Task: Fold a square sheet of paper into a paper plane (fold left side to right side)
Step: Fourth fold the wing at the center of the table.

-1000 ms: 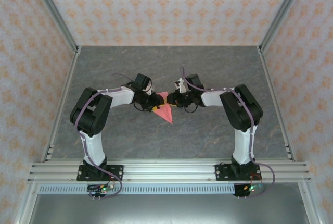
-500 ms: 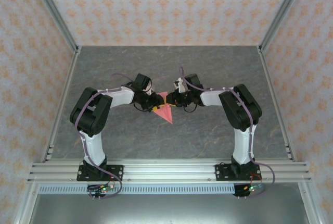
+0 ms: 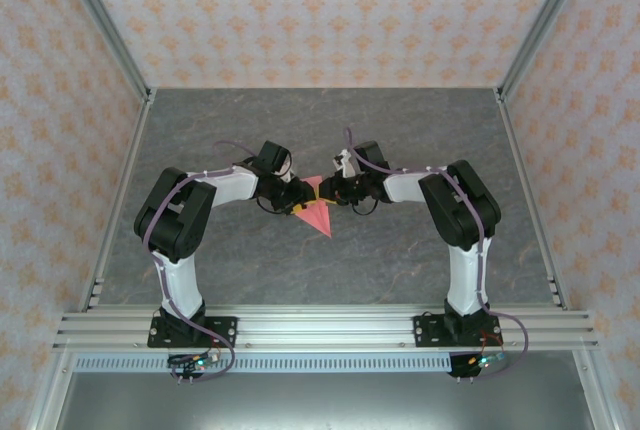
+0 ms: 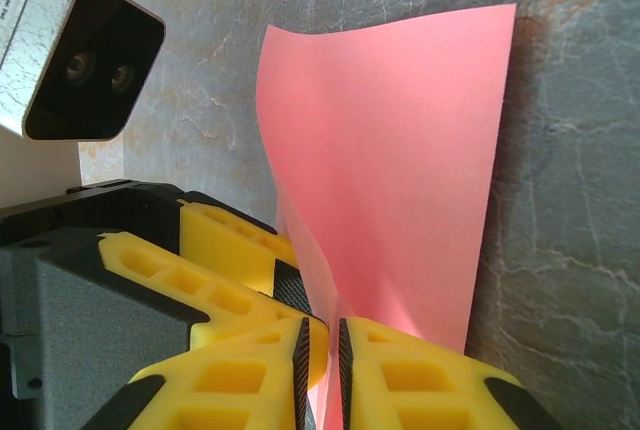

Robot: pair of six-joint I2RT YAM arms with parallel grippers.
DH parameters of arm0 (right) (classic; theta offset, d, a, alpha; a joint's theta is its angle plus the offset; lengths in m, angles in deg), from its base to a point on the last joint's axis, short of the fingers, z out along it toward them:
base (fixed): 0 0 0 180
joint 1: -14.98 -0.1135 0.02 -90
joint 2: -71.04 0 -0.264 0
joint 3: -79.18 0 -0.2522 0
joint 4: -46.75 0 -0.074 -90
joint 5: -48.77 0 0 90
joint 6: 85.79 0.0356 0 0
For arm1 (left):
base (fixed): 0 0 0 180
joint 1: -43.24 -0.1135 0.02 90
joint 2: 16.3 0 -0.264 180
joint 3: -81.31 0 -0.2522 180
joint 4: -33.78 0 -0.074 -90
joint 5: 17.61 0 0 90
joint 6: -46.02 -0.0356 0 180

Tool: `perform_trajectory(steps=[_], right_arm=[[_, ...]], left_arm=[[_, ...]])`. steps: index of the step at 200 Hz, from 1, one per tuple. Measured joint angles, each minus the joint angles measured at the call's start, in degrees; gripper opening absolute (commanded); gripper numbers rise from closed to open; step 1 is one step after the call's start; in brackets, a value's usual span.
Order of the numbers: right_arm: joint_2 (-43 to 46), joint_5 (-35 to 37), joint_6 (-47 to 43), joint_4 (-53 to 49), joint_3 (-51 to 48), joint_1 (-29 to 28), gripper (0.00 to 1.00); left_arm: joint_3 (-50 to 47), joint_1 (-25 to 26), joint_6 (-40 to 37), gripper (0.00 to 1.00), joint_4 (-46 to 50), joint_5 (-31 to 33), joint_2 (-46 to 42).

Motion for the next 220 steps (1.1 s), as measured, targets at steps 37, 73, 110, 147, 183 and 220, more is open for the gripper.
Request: perform_trajectory(steps=[37, 73, 110, 147, 183, 220], right_arm=[[-0.7, -0.6, 0.0, -0.2, 0.6, 0.0, 0.20], [-0.8, -0.6, 0.0, -0.4, 0.7, 0.0, 0.19], [-0.8, -0.6, 0.0, -1.4, 1.2, 0.0, 0.16], [-1.2, -0.5, 0.0, -1.5, 1.4, -0.1, 0.15], [-1.4, -0.3, 0.0, -1.4, 1.4, -0.3, 0.09], [-1.4, 1.2, -1.0, -3.1, 1.4, -0.5, 0.07]], left_arm=[[0.0, 0.0, 0.0, 0.39, 0.0, 0.2, 0.0], [0.0, 0.0, 0.0, 0.39, 0.0, 0.2, 0.0], [0.0, 0.0, 0.0, 0.39, 0.0, 0.2, 0.0], [0.0, 0.0, 0.0, 0.39, 0.0, 0.2, 0.0], [0.0, 0.0, 0.0, 0.39, 0.0, 0.2, 0.0], [0.0, 0.0, 0.0, 0.40, 0.0, 0.2, -0.2]])
